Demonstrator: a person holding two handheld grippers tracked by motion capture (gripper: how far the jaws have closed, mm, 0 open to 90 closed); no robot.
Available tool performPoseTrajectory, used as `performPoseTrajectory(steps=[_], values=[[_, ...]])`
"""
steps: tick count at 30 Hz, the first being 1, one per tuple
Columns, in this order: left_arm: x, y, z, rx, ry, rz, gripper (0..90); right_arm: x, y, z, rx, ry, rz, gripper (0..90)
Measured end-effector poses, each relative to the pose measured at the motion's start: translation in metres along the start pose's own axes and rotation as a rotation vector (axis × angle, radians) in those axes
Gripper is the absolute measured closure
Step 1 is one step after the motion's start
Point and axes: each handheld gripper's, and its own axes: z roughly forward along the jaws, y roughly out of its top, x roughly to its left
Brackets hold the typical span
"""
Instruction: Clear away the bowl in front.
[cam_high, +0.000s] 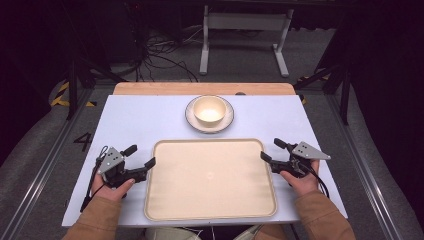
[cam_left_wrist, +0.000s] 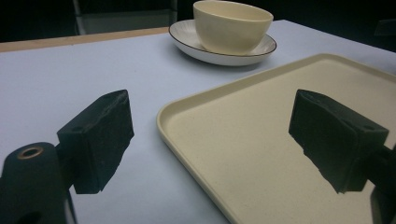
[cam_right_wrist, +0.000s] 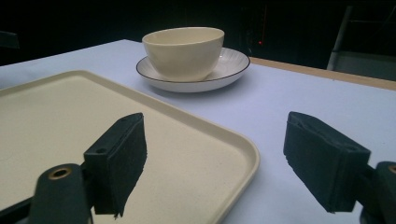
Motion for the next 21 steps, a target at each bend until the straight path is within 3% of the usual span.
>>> performPoseTrajectory(steps=[10, 13, 21], values=[[0.000, 0.011, 0.001, -0.022, 0.012, -0.024, 14.4, -0.001, 0.000, 0.000, -0.004, 0.008, 0.011, 17.0], [-0.002, 0.017, 0.004, -0.015, 0.016, -0.016, 14.5, -0.002, 0.000, -0.001, -0.008, 0.006, 0.024, 15.6], [-0.002, 0.042, 0.011, -0.025, -0.022, -0.030, 14.4, -0.003, -0.001, -0.003, -0.028, -0.001, 0.030, 12.8]])
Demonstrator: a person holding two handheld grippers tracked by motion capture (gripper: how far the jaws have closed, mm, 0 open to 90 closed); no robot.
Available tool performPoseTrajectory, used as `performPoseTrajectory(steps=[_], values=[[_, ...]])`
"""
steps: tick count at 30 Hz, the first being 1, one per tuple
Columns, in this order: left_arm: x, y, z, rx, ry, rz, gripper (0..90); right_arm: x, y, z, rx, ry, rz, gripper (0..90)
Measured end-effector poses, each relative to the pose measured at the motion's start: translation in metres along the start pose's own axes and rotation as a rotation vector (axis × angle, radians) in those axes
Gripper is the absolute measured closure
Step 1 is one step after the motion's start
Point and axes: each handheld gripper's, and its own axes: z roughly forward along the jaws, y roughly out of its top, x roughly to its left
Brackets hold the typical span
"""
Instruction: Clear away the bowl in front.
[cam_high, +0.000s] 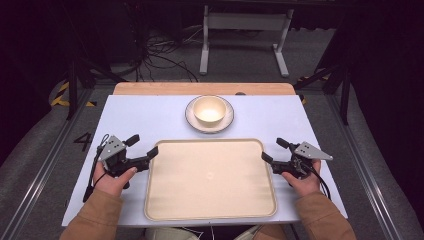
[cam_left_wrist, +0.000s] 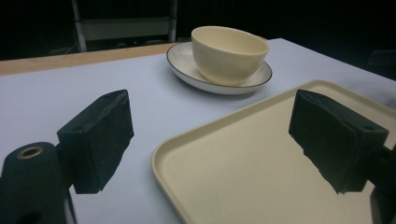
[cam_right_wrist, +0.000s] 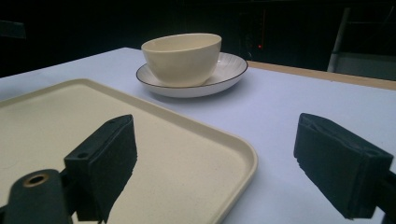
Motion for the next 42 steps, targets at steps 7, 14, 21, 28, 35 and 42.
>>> performPoseTrajectory(steps=[7, 14, 21, 28, 35, 42], values=[[-0.002, 0.024, 0.018, -0.022, -0.054, -0.021, 15.6, 0.000, -0.001, -0.001, -0.017, 0.006, 0.002, 11.0], [-0.007, 0.039, 0.037, -0.013, -0.080, 0.012, 16.2, -0.002, -0.001, -0.004, -0.036, 0.007, 0.019, 8.2], [-0.009, 0.050, 0.046, -0.045, -0.106, 0.021, 15.8, -0.002, -0.002, -0.004, -0.043, 0.001, 0.016, 3.9], [-0.010, 0.062, 0.055, -0.044, -0.112, 0.029, 15.4, -0.003, -0.002, -0.004, -0.045, -0.004, 0.033, 2.3], [-0.012, 0.078, 0.071, -0.025, -0.144, 0.045, 16.3, -0.003, -0.001, -0.004, -0.042, -0.006, 0.042, 3.2], [-0.014, 0.089, 0.088, -0.019, -0.164, 0.067, 16.3, -0.003, -0.001, -0.004, -0.040, 0.002, 0.039, 4.5]])
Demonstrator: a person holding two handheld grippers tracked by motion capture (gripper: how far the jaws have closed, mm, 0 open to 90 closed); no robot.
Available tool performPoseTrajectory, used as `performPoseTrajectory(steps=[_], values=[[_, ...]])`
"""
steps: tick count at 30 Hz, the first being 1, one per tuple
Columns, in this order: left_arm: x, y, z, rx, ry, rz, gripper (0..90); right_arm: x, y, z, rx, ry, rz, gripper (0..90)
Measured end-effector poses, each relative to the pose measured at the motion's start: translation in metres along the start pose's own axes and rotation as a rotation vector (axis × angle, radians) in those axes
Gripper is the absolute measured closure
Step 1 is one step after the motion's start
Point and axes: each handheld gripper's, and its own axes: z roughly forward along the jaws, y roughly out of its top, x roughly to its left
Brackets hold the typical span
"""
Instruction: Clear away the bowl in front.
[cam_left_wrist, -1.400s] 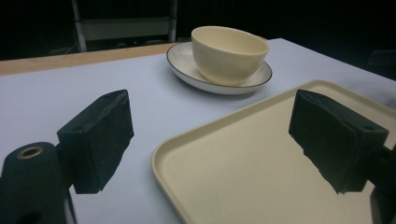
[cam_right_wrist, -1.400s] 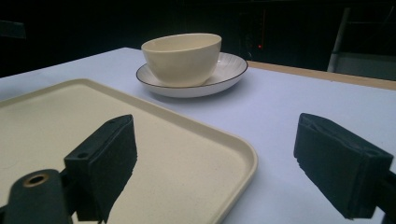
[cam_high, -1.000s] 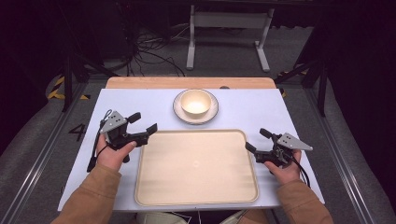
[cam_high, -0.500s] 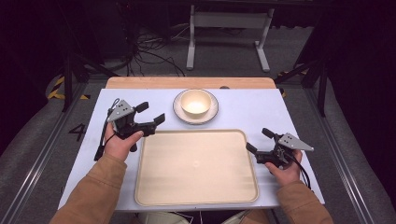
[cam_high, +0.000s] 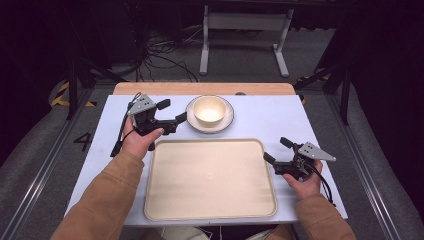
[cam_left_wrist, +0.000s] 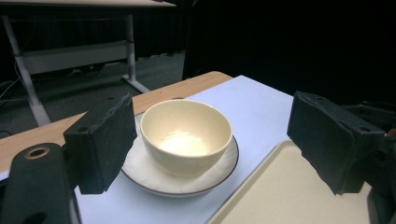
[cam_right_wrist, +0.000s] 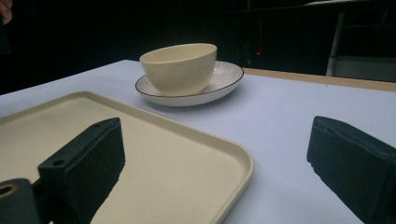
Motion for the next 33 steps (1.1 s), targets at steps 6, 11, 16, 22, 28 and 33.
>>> performPoseTrajectory(steps=[6, 11, 16, 22, 28, 33], values=[[0.002, 0.008, 0.017, 0.010, 0.020, 0.024, 15.5, 0.000, 0.000, 0.000, 0.000, 0.005, 0.000, 4.5], [0.008, 0.013, 0.031, 0.014, 0.011, 0.006, 13.9, 0.000, 0.000, 0.000, 0.000, 0.006, 0.001, 4.8], [0.009, 0.021, 0.043, 0.021, 0.008, 0.019, 13.2, 0.000, 0.000, 0.000, 0.000, 0.009, 0.001, 4.9], [0.014, 0.027, 0.050, 0.017, 0.055, 0.019, 12.4, 0.000, 0.000, 0.000, 0.001, 0.013, -0.001, 5.7], [0.016, 0.033, 0.063, 0.046, 0.079, 0.028, 16.0, -0.001, 0.000, 0.000, 0.001, 0.014, 0.000, 5.6], [0.008, 0.042, 0.070, 0.057, 0.104, 0.132, 26.2, -0.001, 0.000, 0.000, 0.000, 0.017, 0.001, 5.8]])
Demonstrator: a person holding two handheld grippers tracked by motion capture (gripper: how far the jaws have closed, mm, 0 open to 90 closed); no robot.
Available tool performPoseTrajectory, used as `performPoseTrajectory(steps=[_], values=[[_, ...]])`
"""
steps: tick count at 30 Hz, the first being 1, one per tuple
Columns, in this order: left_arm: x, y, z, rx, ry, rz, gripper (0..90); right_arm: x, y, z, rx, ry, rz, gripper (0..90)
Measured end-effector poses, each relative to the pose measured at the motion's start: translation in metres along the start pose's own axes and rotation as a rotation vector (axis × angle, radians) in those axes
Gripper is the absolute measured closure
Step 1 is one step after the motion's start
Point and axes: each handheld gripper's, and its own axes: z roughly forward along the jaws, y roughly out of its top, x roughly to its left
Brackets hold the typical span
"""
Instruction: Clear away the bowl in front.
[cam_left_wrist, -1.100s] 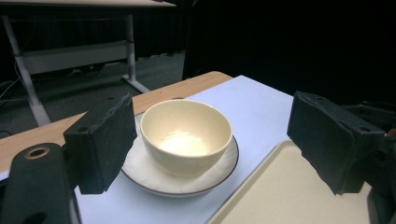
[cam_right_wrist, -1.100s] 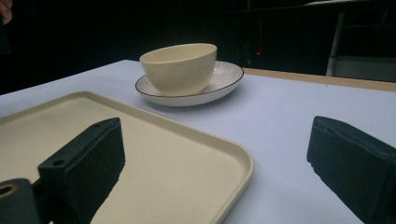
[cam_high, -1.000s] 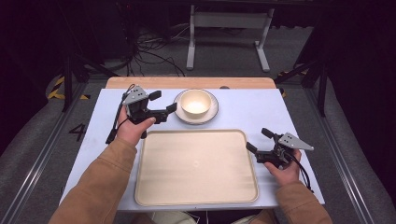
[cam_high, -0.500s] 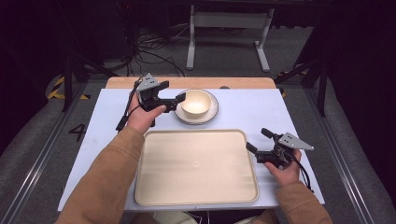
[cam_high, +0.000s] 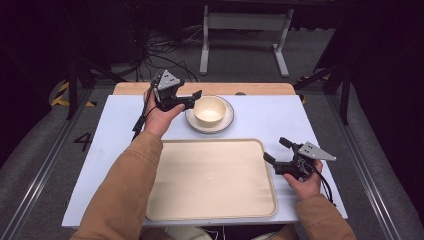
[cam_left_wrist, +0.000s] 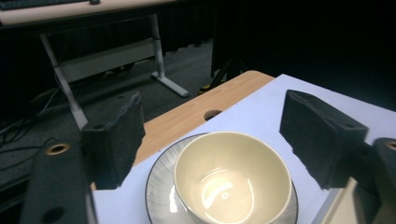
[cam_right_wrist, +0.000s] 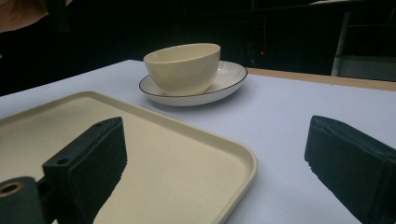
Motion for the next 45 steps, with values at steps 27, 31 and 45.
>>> performPoseTrajectory(steps=[27, 31, 45], values=[[-0.001, -0.011, 0.046, 0.245, -0.118, -0.018, 16.9, -0.001, 0.000, 0.000, -0.004, 0.010, 0.006, 7.0], [-0.002, -0.013, 0.049, 0.275, -0.138, -0.007, 22.4, -0.001, 0.000, 0.000, -0.002, 0.011, 0.005, 7.2], [-0.004, -0.025, 0.061, 0.363, -0.270, 0.056, 43.4, -0.001, 0.000, 0.000, 0.000, 0.019, 0.002, 8.5]])
